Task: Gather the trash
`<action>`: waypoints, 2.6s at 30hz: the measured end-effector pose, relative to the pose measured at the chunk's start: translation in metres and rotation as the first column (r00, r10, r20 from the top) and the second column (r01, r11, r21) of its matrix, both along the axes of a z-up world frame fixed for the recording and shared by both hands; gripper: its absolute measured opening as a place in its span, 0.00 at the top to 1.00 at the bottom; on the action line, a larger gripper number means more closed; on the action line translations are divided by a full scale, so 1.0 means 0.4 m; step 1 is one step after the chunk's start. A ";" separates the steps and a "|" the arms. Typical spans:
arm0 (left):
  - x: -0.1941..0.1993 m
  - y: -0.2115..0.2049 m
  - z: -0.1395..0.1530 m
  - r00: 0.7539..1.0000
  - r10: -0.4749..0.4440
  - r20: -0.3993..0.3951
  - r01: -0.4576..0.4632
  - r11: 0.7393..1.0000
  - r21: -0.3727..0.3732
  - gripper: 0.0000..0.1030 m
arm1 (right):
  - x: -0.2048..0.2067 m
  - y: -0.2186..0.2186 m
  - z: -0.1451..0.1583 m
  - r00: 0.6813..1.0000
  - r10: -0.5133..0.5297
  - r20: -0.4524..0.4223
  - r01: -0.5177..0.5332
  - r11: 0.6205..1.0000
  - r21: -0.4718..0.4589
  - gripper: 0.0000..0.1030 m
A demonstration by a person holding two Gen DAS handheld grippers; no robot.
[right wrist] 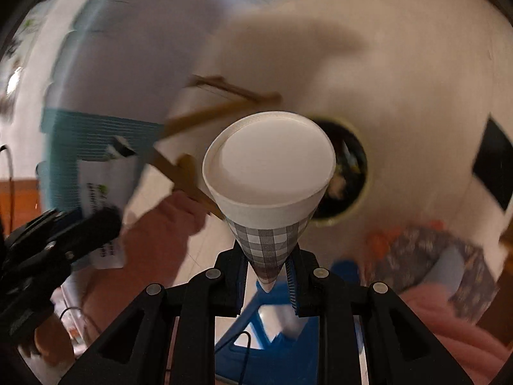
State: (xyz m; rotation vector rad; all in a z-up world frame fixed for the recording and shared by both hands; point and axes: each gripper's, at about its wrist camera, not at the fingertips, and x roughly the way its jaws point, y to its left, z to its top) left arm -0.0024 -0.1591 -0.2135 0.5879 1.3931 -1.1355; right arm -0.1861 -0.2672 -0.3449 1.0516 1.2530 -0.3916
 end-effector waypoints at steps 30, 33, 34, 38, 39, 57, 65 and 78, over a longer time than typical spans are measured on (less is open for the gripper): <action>0.063 -0.149 -0.376 0.995 0.076 0.070 -0.091 0.966 0.243 0.40 | 0.088 -0.117 -0.272 0.992 -0.070 -0.103 0.075 0.996 0.046 0.52; 0.062 -0.145 -0.371 0.994 0.083 0.074 -0.098 0.967 0.237 0.40 | 0.110 -0.132 -0.272 0.993 -0.055 -0.109 0.057 0.998 0.014 0.52; 0.061 -0.140 -0.366 0.993 0.086 0.075 -0.102 0.967 0.234 0.40 | 0.114 -0.131 -0.261 0.993 -0.045 -0.109 0.045 0.999 0.000 0.52; 0.056 -0.119 -0.333 0.991 0.106 0.080 -0.121 0.969 0.214 0.40 | 0.121 -0.125 -0.212 0.994 -0.017 -0.104 0.013 0.999 -0.044 0.52; 0.053 -0.111 -0.321 0.990 0.114 0.080 -0.129 0.970 0.205 0.40 | 0.123 -0.122 -0.198 0.995 -0.007 -0.101 0.002 0.999 -0.053 0.52; 0.037 0.095 0.055 0.926 0.356 0.128 -0.362 0.932 0.027 0.40 | 0.179 -0.006 0.205 0.976 0.217 0.000 -0.208 0.936 -0.283 0.52; 0.018 0.164 0.251 0.884 0.411 0.225 -0.398 0.912 -0.101 0.40 | 0.190 0.050 0.407 0.949 0.301 0.095 -0.241 0.886 -0.396 0.52; -0.008 0.223 0.479 0.761 0.532 0.372 -0.475 0.847 -0.240 0.40 | 0.198 0.059 0.725 0.874 0.423 0.237 -0.229 0.790 -0.569 0.52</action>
